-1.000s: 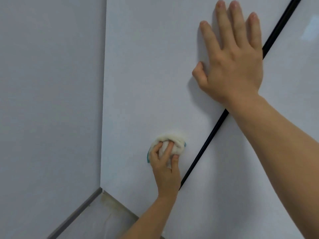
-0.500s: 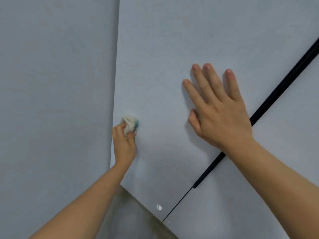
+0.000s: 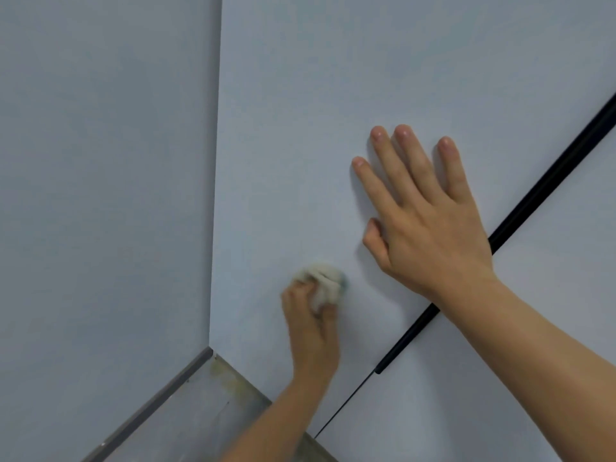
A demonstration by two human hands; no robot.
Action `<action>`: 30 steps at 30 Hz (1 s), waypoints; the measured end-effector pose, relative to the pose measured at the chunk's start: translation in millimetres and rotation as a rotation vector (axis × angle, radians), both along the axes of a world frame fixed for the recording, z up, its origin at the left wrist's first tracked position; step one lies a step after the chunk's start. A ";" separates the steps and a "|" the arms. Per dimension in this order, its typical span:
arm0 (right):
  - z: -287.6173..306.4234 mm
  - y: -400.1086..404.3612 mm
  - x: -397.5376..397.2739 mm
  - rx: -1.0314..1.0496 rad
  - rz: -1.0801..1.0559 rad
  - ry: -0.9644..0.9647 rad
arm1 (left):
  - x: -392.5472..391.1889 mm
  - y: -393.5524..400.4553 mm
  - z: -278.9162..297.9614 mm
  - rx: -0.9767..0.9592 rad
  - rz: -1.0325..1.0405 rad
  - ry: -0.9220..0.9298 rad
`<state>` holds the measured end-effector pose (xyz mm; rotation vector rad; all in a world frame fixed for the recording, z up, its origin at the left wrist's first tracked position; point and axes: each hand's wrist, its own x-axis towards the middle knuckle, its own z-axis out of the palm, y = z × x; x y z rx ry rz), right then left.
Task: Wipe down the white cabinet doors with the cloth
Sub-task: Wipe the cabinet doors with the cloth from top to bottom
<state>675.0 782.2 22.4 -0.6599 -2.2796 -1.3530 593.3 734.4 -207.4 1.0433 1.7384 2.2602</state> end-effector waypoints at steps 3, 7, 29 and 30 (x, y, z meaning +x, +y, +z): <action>-0.7 -1.3 -0.8 -0.011 -0.011 -0.003 | 1.6 -3.3 -10.4 0.060 -0.096 0.158; -2.6 -1.2 -1.4 -0.025 0.000 0.009 | -69.1 4.9 -49.8 -0.095 0.113 -0.076; -6.0 1.1 0.6 -0.078 -0.020 0.007 | 70.2 -18.7 -50.8 -0.119 -0.112 -0.136; -5.9 0.7 0.8 -0.086 -0.023 -0.002 | 72.6 -16.4 -54.9 -0.121 -0.115 -0.101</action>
